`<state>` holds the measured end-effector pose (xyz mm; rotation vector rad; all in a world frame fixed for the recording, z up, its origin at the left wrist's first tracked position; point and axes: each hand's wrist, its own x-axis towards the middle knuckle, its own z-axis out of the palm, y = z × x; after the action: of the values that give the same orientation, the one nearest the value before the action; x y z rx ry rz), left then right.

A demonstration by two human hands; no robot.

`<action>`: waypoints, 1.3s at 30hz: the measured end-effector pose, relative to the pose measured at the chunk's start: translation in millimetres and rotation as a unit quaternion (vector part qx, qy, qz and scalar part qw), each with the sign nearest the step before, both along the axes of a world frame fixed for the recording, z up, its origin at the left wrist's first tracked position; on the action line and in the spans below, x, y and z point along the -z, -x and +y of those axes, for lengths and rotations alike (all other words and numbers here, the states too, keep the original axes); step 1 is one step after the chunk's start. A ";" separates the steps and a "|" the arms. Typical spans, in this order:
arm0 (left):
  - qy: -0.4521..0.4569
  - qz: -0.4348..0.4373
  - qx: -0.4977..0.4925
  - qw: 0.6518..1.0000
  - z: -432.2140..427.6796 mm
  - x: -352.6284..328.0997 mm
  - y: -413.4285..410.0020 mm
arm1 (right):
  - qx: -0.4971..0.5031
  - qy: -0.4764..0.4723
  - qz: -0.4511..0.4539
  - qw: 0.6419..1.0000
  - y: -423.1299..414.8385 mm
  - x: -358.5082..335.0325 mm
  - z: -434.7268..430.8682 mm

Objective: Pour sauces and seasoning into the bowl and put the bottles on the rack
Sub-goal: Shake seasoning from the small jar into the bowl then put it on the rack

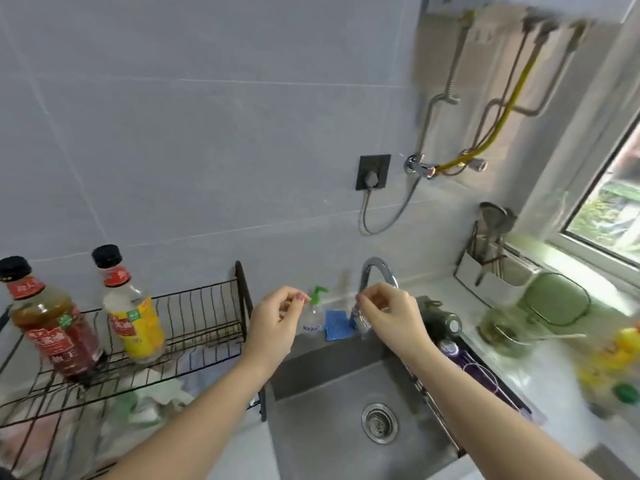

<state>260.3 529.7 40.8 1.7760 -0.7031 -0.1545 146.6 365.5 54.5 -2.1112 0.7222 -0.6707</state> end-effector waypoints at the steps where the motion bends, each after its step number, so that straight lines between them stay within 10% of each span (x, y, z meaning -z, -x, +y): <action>1: -0.005 -0.001 0.015 1.000 -13.7 0.7 10.6 | 0.014 -0.003 0.002 1.000 16.5 2.2 -10.5; 23: -0.041 0.052 0.194 0.979 -312.2 14.3 294.4 | 0.182 -0.048 0.007 0.982 360.9 19.3 -258.8; 39: -0.064 0.091 0.322 0.940 -452.7 48.6 322.2 | 0.292 -0.068 0.075 0.951 411.5 42.2 -355.5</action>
<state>-61.9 76.9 -7.8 1.5649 -1.1380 -0.8113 -264.9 10.0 12.3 -1.8313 1.4664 -0.7454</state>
